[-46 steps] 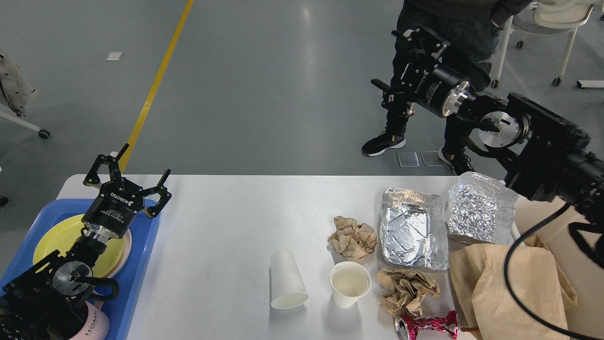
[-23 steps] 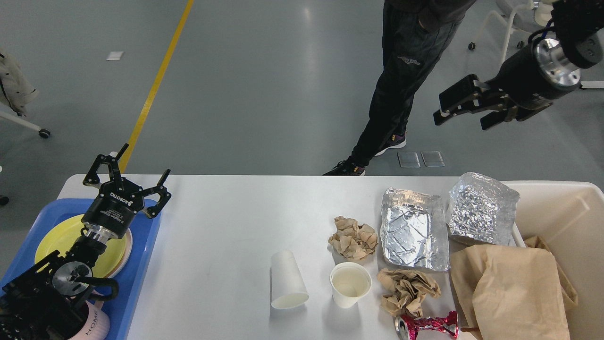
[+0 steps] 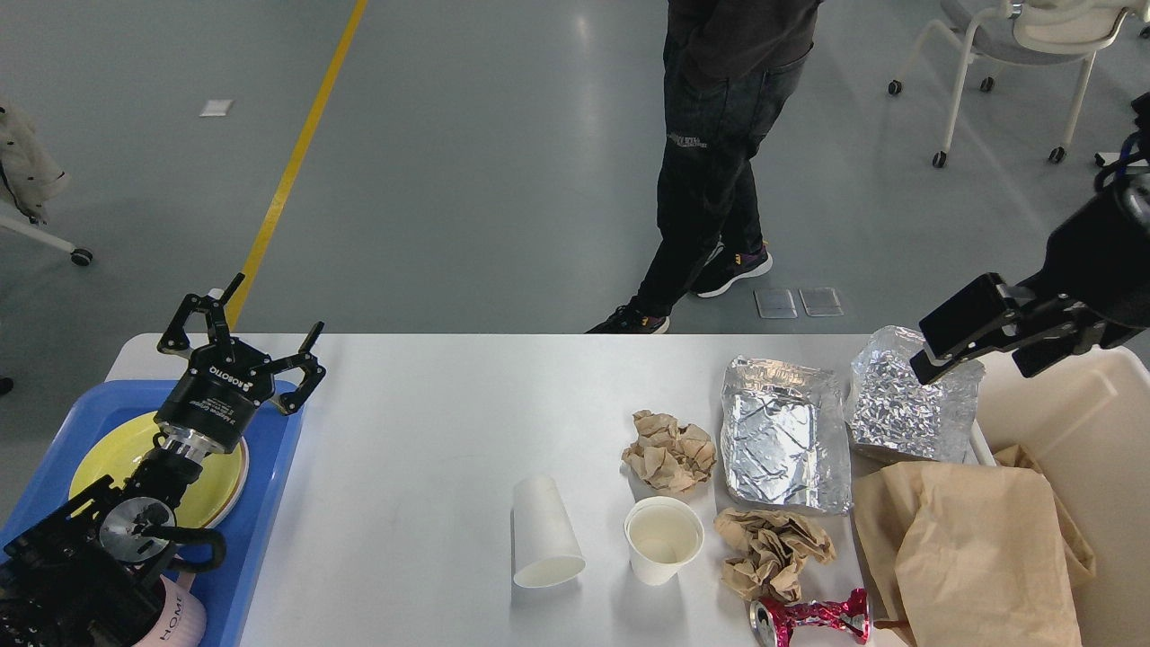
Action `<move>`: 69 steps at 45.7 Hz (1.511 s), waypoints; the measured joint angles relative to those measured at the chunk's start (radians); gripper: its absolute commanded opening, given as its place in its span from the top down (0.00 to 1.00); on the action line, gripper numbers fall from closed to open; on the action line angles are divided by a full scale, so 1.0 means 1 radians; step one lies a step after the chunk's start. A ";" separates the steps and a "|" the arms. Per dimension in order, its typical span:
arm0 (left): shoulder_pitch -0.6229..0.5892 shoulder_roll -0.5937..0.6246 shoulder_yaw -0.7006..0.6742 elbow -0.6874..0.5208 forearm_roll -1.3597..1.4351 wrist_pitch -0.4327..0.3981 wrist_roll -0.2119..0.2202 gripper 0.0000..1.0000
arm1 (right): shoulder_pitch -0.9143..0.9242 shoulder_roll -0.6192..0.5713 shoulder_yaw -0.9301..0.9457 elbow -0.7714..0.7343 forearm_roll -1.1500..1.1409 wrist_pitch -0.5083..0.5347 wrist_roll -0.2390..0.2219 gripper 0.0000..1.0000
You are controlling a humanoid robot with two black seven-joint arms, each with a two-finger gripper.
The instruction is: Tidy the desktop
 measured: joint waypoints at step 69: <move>0.000 0.000 0.000 0.000 0.000 0.000 0.000 0.00 | -1.336 0.097 0.294 -0.514 0.036 -1.028 0.034 1.00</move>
